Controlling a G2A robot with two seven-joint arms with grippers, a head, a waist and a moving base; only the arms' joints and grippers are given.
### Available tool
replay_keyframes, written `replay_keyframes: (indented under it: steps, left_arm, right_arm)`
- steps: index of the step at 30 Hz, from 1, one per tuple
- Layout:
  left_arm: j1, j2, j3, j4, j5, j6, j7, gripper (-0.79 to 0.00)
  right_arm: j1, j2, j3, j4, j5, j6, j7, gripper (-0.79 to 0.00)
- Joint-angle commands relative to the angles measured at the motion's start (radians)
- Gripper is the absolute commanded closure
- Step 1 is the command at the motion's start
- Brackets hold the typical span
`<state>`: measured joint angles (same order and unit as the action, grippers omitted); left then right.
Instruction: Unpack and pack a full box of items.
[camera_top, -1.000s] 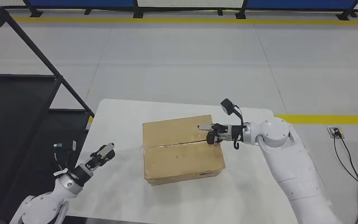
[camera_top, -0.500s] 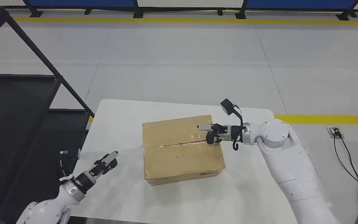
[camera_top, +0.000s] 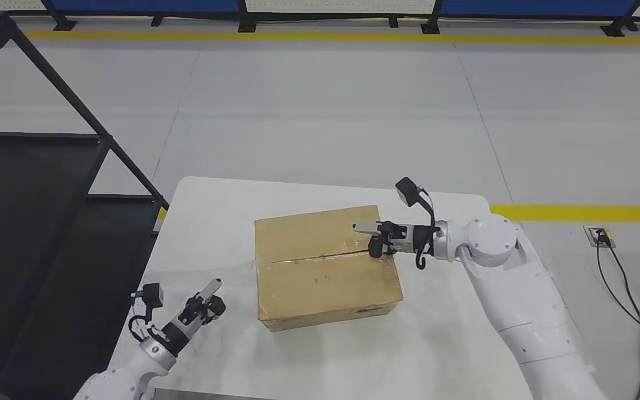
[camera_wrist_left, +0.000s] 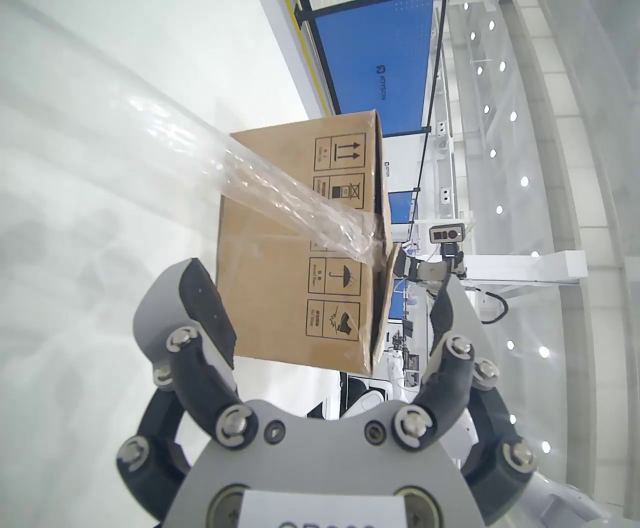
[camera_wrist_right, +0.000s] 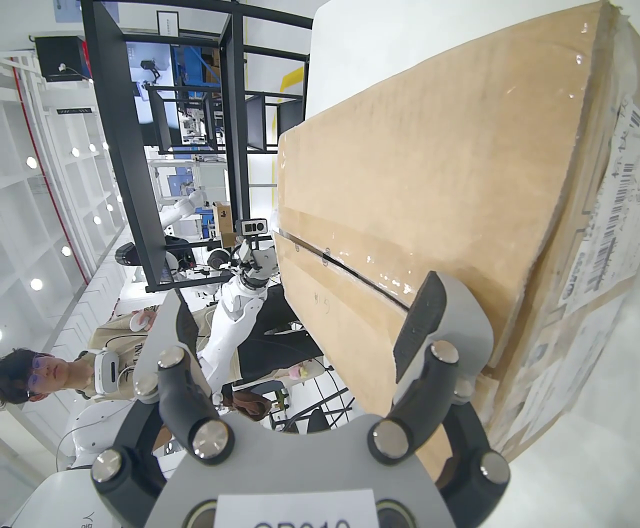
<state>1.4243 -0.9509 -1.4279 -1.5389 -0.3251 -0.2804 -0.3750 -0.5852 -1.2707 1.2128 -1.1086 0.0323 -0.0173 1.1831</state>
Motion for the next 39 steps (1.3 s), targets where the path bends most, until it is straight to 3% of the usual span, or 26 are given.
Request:
replay_keyframes:
  steps: [1, 9, 17, 23, 39]
  left_arm:
    - [-0.04, -0.011, 0.032, 0.037, -0.043, 0.024, 0.021, -0.785]
    - [-0.229, -0.061, 0.133, 0.236, -0.24, 0.077, 0.072, -0.785]
    - [-0.307, -0.094, 0.143, 0.353, -0.359, -0.009, 0.113, -0.785]
    - [-0.262, -0.09, 0.082, 0.298, -0.306, -0.087, 0.156, -0.785]
    - [0.0, -0.091, -0.058, -0.033, -0.115, -0.143, 0.393, -0.785]
  right_arm:
    - [0.002, 0.001, -0.003, 0.001, 0.001, 0.002, 0.0, -0.785]
    - [0.005, 0.008, -0.01, -0.007, 0.007, 0.009, 0.002, -0.785]
    - [0.008, 0.015, -0.017, -0.009, 0.011, 0.018, 0.002, -0.785]
    - [0.012, 0.019, -0.016, 0.009, 0.025, 0.024, -0.019, -0.785]
    - [0.048, 0.01, -0.062, 0.073, 0.074, 0.006, -0.086, -0.785]
